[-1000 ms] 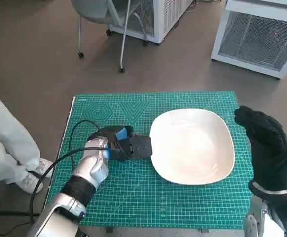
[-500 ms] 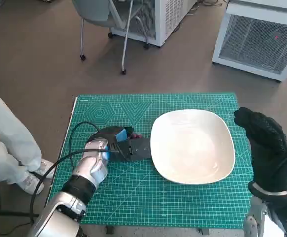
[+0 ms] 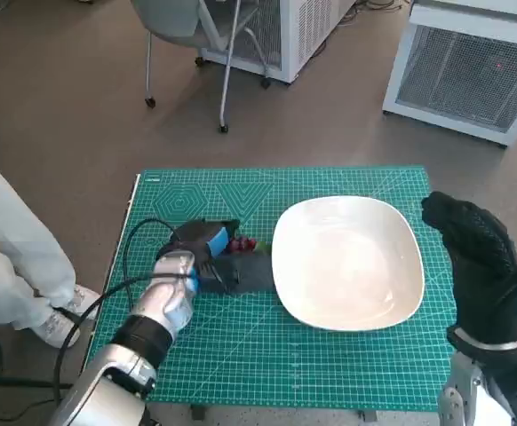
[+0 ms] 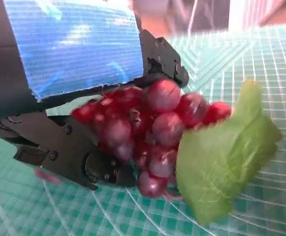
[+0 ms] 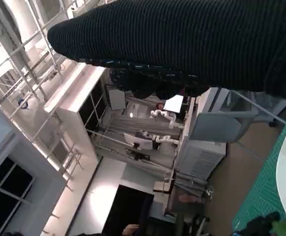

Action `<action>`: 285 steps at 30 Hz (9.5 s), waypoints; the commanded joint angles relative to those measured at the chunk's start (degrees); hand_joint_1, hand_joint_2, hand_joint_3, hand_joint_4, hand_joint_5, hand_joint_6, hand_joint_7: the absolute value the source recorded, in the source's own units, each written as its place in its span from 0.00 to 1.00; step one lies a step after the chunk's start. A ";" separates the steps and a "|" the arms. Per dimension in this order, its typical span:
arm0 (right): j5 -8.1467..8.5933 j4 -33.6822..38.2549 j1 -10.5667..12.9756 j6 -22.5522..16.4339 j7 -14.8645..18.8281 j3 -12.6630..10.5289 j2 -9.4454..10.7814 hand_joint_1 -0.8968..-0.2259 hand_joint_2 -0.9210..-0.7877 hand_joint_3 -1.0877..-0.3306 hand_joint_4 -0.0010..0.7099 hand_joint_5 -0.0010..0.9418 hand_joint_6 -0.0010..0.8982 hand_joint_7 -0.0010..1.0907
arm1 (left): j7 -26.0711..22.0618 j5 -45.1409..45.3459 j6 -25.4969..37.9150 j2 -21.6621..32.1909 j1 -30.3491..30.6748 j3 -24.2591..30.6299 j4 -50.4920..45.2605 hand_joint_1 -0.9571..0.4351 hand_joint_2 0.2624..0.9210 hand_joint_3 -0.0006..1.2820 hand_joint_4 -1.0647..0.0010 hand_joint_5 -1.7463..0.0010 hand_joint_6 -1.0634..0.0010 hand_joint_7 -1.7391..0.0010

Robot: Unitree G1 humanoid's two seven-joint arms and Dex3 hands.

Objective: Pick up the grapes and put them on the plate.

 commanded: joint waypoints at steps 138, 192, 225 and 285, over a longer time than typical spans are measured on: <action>0.68 -1.22 2.45 1.23 -0.37 1.01 1.57 0.63 0.00 0.71 0.92 0.00 0.34 0.65 | -17.07 8.95 5.92 12.72 18.03 14.38 -73.25 0.69 0.98 0.05 0.37 0.33 0.36 0.35; -2.01 -6.33 8.14 0.28 -5.38 1.08 3.01 0.65 0.00 0.70 0.92 0.00 0.31 0.69 | -21.42 5.05 -3.11 -4.47 -3.94 7.71 -65.53 0.71 0.89 0.45 0.78 0.04 0.77 0.11; -1.30 -5.41 7.52 1.15 -5.64 0.56 1.56 0.67 0.00 0.69 0.91 0.00 0.29 0.70 | -15.48 -9.74 -13.53 0.02 4.85 15.65 -56.44 0.34 0.94 0.02 0.88 0.99 0.70 1.00; 0.41 -3.22 2.82 3.71 -1.38 0.57 -1.18 0.63 0.00 0.72 0.92 0.00 0.34 0.65 | -29.14 -59.01 -37.44 -6.12 31.70 38.78 -48.88 0.51 0.99 0.12 0.78 0.99 0.69 0.98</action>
